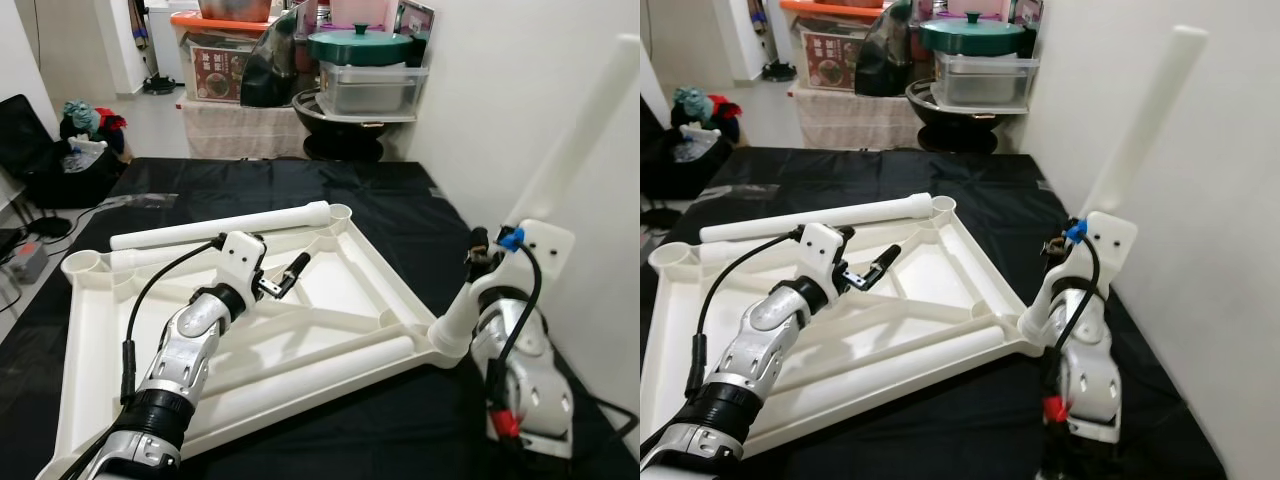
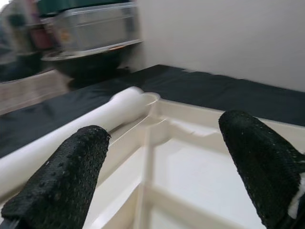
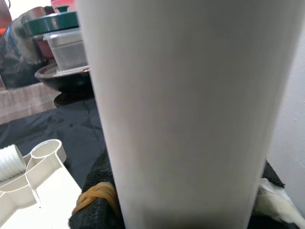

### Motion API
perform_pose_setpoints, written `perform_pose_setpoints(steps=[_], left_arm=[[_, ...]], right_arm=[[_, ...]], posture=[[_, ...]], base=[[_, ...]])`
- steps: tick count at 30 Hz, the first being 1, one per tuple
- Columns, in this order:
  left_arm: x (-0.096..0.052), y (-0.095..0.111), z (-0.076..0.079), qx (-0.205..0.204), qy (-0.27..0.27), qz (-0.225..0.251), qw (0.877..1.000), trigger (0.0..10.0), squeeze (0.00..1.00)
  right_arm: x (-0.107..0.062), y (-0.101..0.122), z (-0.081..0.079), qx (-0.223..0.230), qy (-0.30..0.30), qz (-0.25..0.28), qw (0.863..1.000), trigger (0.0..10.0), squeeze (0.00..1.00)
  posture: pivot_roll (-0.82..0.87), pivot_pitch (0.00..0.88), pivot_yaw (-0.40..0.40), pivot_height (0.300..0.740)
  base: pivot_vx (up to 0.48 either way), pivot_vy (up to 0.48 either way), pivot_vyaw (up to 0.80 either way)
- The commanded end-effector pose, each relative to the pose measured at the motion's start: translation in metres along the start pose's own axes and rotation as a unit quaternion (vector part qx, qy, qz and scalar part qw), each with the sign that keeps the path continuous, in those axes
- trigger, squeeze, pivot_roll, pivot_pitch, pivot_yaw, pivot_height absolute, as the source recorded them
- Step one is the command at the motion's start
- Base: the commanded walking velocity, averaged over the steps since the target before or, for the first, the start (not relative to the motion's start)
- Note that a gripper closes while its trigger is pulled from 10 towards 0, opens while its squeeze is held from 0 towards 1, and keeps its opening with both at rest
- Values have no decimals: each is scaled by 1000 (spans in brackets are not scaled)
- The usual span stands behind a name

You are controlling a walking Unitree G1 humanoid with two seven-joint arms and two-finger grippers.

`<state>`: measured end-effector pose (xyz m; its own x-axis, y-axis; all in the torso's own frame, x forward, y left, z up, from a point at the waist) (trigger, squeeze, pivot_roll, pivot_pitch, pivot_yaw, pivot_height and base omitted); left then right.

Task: Building children table

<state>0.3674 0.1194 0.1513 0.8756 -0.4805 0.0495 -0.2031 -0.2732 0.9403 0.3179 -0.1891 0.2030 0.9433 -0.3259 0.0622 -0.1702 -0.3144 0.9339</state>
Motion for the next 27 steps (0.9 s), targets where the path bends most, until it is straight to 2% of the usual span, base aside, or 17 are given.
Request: perform_pose_setpoints(steps=[1, 2, 3, 4, 5, 6, 14, 15, 16, 17, 18, 19, 21, 22, 23, 26, 27], left_arm=[[1, -1, 3, 9, -9, -7, 1000, 10000, 0], [1, -1, 1, 10, -6, -7, 1000, 10000, 0], [1, -1, 0, 10, -4, -7, 1000, 10000, 0], [1, -2, 0, 7, 0, -8, 1000, 10000, 0], [1, -2, 0, 7, 0, -8, 1000, 10000, 0], [2, -3, 3, 2, 1, -8, 1000, 10000, 0], [2, -3, 4, 1, -1, -7, 1000, 10000, 0], [2, -3, 3, 4, 0, -9, 1000, 10000, 0], [2, -3, 3, 4, 0, -9, 1000, 10000, 0], [2, -3, 0, 6, 2, -10, 1000, 10000, 0], [2, -3, -2, 8, 3, -11, 1000, 10000, 0], [2, -3, -1, 9, 3, -10, 1000, 10000, 0], [2, -3, -1, 9, 3, -10, 1000, 10000, 0], [3, -3, -1, 9, 3, -9, 1000, 10000, 0], [3, -3, -1, 9, 3, -9, 1000, 10000, 0], [2, -1, 3, 6, 0, -4, 1000, 10000, 0], [2, -1, 3, 6, 0, -4, 1000, 10000, 0]], right_arm=[[-2, -26, 3, 9, -4, -62, 998, 0, 0], [-1, -26, -1, 7, 6, -65, 998, 7608, 0], [0, -26, -4, 7, 11, -68, 998, 7608, 0], [3, -23, -14, 8, 58, -69, 996, 10000, 0], [3, -23, -14, 8, 58, -69, 996, 10000, 0], [4, -15, -27, 6, 122, -64, 990, 10000, 0], [7, -1, -28, 7, 163, -47, 986, 10000, 0], [11, 11, -22, 1, 178, -34, 983, 10000, 1000], [11, 11, -22, 1, 178, -34, 983, 10000, 1000], [15, 29, -21, -3, 221, -26, 975, 10000, 1000], [17, 48, -21, -6, 267, -14, 964, 10000, 0], [18, 60, -21, -16, 313, -10, 950, 10000, 0], [18, 60, -21, -16, 313, -10, 950, 10000, 0], [17, 67, -21, -22, 341, -9, 940, 10000, 0], [17, 67, -21, -22, 341, -9, 940, 10000, 0], [13, 57, -9, -87, 446, -65, 888, 10000, 0], [13, 57, -9, -87, 446, -65, 888, 10000, 0]], posture=[[28, 0, -55, 740], [25, 0, -60, 740], [25, 0, -60, 740], [21, 0, -59, 740], [21, 0, -59, 740], [23, 0, -61, 740], [26, 0, -64, 740], [25, 0, -66, 740], [25, 0, -66, 740], [20, 0, -66, 740], [17, 0, -66, 740], [16, 0, -66, 740], [16, 0, -66, 740], [16, 0, -66, 740], [16, 0, -66, 740], [32, 0, -71, 740], [32, 0, -71, 740]], base=[[0, 0, 0], [0, 0, 0], [0, 0, 0], [0, 0, 0], [0, 0, 0], [0, 0, 0], [0, 0, 0], [0, 0, 0], [0, 0, 0], [0, 0, 0], [0, 0, 0], [0, 0, 0], [0, 0, 0], [0, 0, 0], [0, 0, 0], [0, 0, 0], [0, 0, 0]])
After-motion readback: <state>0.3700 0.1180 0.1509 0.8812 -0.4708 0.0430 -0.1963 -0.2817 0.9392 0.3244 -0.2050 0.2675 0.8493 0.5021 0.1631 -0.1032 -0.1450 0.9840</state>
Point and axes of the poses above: a point about 5 cm out from each wrist's last joint towards the gripper, its own x axis pointing out of the wrist towards the gripper, its own y axis along the axis of the wrist's last joint, z = x × y, the point moved 2 cm from there along x, pointing out of the wrist towards the gripper, and after that the axes turned 10 degrees about x, right-handed, at the moved point
